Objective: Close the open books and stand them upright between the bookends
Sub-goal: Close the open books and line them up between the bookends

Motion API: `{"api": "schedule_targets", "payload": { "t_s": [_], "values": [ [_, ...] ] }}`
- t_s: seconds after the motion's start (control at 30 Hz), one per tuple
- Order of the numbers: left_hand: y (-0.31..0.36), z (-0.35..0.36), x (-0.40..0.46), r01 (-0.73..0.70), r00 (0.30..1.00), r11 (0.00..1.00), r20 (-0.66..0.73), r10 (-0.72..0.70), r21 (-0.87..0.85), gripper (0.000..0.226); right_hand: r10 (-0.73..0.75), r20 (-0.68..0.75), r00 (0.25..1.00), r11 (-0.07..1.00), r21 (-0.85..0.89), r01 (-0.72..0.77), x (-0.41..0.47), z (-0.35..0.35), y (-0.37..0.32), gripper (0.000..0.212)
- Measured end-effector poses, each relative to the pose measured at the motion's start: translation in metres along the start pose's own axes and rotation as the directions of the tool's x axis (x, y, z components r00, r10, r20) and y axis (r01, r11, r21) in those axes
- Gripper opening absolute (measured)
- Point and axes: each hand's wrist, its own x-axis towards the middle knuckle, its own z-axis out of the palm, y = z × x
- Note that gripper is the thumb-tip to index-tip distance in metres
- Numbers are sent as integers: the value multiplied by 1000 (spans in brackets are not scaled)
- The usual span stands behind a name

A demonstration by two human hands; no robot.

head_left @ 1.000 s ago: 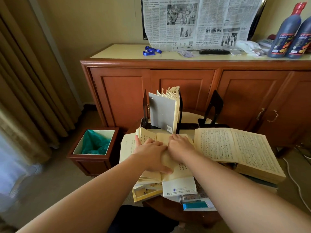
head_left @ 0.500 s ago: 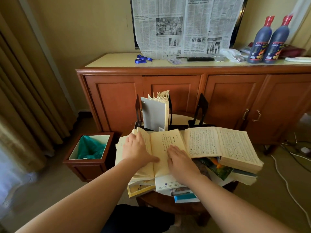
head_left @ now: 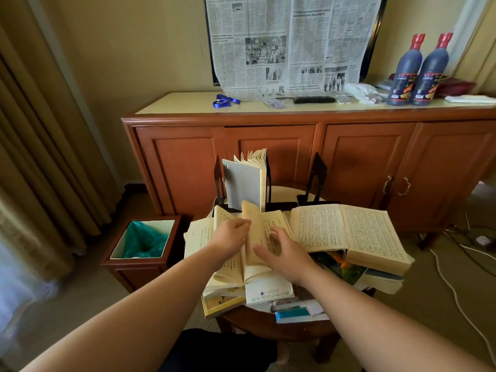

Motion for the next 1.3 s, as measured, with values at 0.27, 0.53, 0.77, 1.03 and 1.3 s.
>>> {"api": "schedule_targets", "payload": {
  "t_s": [0.27,0.53,0.77,1.03,1.3],
  "values": [
    [0,5,9,-6,994,950,100,39,-312,64,-40,-54,998,996,79,44,2,-7,-10,89],
    [-7,2,12,-167,975,893,207,85,417,52,-9,-123,992,926,-375,-38,7,-23,2,52],
    [-23,0,25,-312,929,656,364,60,688,92,-208,-12,978,695,-706,139,-2,-7,0,21],
    [-30,2,40,-400,909,524,398,122,752,112,-71,110,991,733,-668,126,32,12,-2,48],
    [-39,5,42,-407,903,553,413,121,727,127,17,111,994,678,-732,70,88,12,-14,49]
  ]
}}
